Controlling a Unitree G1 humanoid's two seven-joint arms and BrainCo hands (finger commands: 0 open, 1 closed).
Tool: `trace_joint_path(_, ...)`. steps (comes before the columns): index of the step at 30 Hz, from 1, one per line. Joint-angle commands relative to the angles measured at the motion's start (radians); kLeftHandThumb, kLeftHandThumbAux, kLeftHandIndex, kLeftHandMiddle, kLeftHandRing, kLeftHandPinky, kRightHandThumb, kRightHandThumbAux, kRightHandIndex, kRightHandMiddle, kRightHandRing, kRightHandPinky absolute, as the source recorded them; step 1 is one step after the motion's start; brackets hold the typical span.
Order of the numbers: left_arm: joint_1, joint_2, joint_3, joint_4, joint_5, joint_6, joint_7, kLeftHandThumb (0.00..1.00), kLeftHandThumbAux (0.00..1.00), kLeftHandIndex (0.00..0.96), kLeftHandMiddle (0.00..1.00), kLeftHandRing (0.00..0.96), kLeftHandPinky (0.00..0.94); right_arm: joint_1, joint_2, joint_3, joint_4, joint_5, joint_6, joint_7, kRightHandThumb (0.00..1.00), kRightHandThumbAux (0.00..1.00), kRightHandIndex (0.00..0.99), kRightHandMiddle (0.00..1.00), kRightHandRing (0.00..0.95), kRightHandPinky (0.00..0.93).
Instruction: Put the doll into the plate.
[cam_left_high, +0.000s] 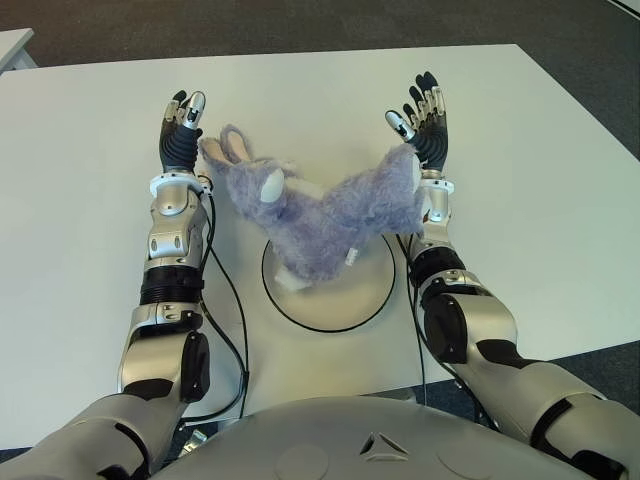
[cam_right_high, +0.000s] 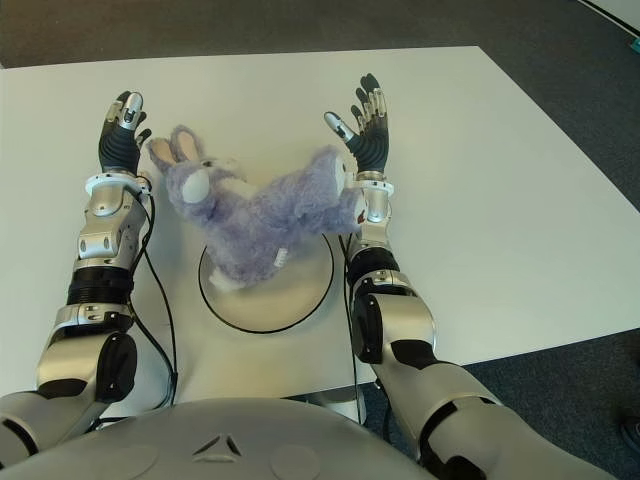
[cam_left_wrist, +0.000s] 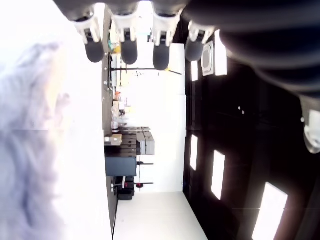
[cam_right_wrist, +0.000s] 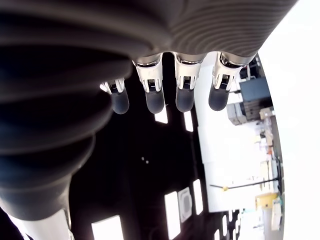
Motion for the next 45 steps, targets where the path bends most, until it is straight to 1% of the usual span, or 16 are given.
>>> trace_joint_path(1,-0.019,-0.003,0.013,0.049,0.002,-0.024,0.03,0.0,0.364,0.0,0.094,0.068,0.0,0.051,0.012,-0.011,0.036,0.03,0.0,0.007,0.048,0.745,0.062,0.061,0.055,0.073)
trace_joint_path(4,-0.025,-0.001,0.015,0.066,0.002,-0.037,0.037,0.0,0.362,0.0,0.093,0.069,0.0,0.049,0.012,-0.014,0.039,0.033,0.002,0.011,0.049,0.747,0.064,0.063,0.056,0.074)
trace_joint_path(8,-0.035,0.0,0.019,0.092,0.003,-0.052,0.05,0.0,0.363,0.0,0.111,0.093,0.0,0.047,0.009,-0.017,0.042,0.04,0.003,0.02,0.054,0.752,0.065,0.064,0.058,0.078)
trace_joint_path(13,-0.043,0.001,0.022,0.11,0.001,-0.059,0.061,0.0,0.364,0.0,0.12,0.106,0.0,0.045,0.005,-0.017,0.047,0.044,0.002,0.028,0.061,0.755,0.067,0.066,0.06,0.079)
trace_joint_path(20,-0.052,0.001,0.028,0.129,0.0,-0.069,0.063,0.0,0.365,0.0,0.121,0.1,0.0,0.043,-0.002,-0.014,0.051,0.042,0.001,0.03,0.062,0.744,0.066,0.065,0.057,0.07)
trace_joint_path(26,-0.058,0.001,0.027,0.142,0.003,-0.059,0.059,0.0,0.368,0.0,0.09,0.061,0.0,0.042,-0.005,-0.012,0.054,0.04,0.0,0.028,0.068,0.74,0.067,0.065,0.056,0.073)
trace_joint_path(34,-0.052,-0.003,0.007,0.15,0.01,-0.041,0.041,0.0,0.403,0.0,0.08,0.044,0.0,0.042,-0.008,-0.007,0.057,0.034,-0.002,0.02,0.047,0.736,0.061,0.059,0.052,0.066)
trace_joint_path(39,-0.043,-0.008,-0.011,0.16,0.013,-0.042,0.031,0.0,0.428,0.0,0.074,0.038,0.0,0.045,-0.008,-0.005,0.055,0.032,-0.001,0.014,0.039,0.734,0.058,0.055,0.049,0.066)
trace_joint_path(45,-0.048,-0.01,-0.019,0.172,-0.001,-0.005,0.025,0.0,0.447,0.0,0.071,0.036,0.0,0.046,-0.01,-0.001,0.055,0.028,0.0,0.006,0.027,0.729,0.056,0.051,0.046,0.061)
